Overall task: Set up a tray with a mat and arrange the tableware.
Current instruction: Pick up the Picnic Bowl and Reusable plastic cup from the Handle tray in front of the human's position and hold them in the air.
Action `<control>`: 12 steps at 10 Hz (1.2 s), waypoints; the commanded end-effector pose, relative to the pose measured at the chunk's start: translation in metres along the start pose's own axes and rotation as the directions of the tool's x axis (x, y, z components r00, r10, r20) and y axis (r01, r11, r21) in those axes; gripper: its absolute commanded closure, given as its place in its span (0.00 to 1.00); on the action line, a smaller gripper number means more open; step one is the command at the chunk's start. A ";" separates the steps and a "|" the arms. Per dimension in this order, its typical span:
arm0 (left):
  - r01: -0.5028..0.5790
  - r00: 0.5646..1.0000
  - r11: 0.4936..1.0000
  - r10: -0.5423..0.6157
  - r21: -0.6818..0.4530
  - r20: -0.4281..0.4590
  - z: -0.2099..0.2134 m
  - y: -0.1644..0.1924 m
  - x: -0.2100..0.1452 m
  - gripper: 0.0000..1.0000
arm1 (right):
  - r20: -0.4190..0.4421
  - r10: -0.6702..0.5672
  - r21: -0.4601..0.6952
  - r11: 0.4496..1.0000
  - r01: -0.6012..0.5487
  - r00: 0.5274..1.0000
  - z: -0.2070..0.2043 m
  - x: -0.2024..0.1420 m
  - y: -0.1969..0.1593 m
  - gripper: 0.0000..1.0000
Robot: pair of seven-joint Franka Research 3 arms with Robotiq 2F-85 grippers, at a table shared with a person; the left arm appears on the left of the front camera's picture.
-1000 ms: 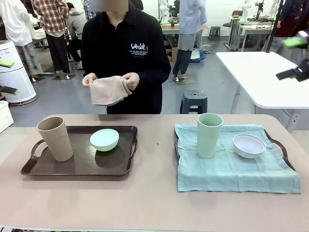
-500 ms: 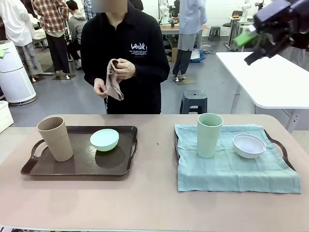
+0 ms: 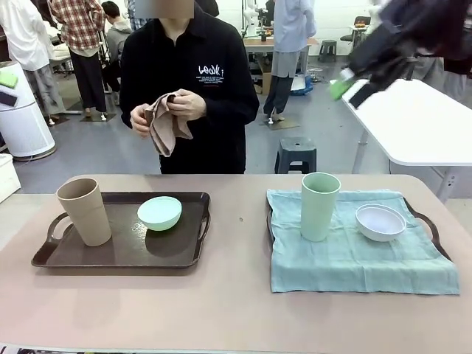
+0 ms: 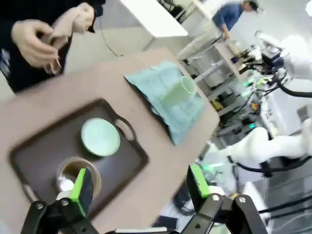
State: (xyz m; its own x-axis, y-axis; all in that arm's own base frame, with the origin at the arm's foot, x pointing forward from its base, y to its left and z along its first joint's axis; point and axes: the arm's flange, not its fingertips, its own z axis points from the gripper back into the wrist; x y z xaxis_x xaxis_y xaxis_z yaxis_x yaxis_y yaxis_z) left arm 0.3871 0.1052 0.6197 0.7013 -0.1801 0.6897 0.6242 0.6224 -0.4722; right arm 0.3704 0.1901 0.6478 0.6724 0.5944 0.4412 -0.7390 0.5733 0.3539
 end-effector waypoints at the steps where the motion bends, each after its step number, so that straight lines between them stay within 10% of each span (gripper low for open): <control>1: 0.112 0.993 0.975 -0.105 0.192 -0.043 -0.015 0.006 0.021 0.00 | -0.160 0.104 -0.060 0.992 -0.114 0.982 -0.061 0.064 0.007 0.00; 2: -0.053 0.997 0.989 0.060 0.136 -0.046 0.002 -0.006 0.028 0.00 | -0.199 0.134 0.060 0.990 -0.124 0.971 -0.070 0.067 0.016 0.00; 3: 0.080 0.997 0.994 -0.079 0.069 -0.014 -0.009 0.002 0.015 0.00 | -0.077 0.084 -0.021 0.996 -0.086 0.993 -0.044 0.030 0.023 0.00; 8: 0.185 0.979 0.982 -0.179 0.046 -0.101 -0.029 0.020 0.028 0.00 | -0.198 0.156 -0.050 0.984 -0.169 0.968 -0.075 0.060 0.035 0.00; 9: 0.424 0.903 0.901 -0.428 0.094 0.025 -0.027 0.024 0.024 0.00 | -0.233 0.247 -0.077 0.959 -0.271 0.941 -0.088 0.067 0.048 0.00; 10: 0.672 0.701 0.710 -0.702 0.211 0.128 -0.018 0.030 0.015 0.00 | -0.278 0.284 -0.119 0.938 -0.327 0.918 -0.097 0.071 0.057 0.00; 12: 0.816 0.535 0.572 -0.803 0.087 0.262 -0.003 0.051 -0.014 0.00 | -0.332 0.296 -0.151 0.921 -0.360 0.896 -0.116 0.074 0.068 0.00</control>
State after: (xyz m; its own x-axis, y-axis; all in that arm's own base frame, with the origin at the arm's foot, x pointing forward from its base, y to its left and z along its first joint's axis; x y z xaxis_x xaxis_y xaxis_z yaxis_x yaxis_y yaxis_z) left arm 0.4190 0.1187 0.6095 0.1444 -0.5172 0.8436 0.8736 0.4670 0.1369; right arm 0.3664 0.3358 0.6056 0.3856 0.8918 0.2366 -0.9226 0.3763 0.0854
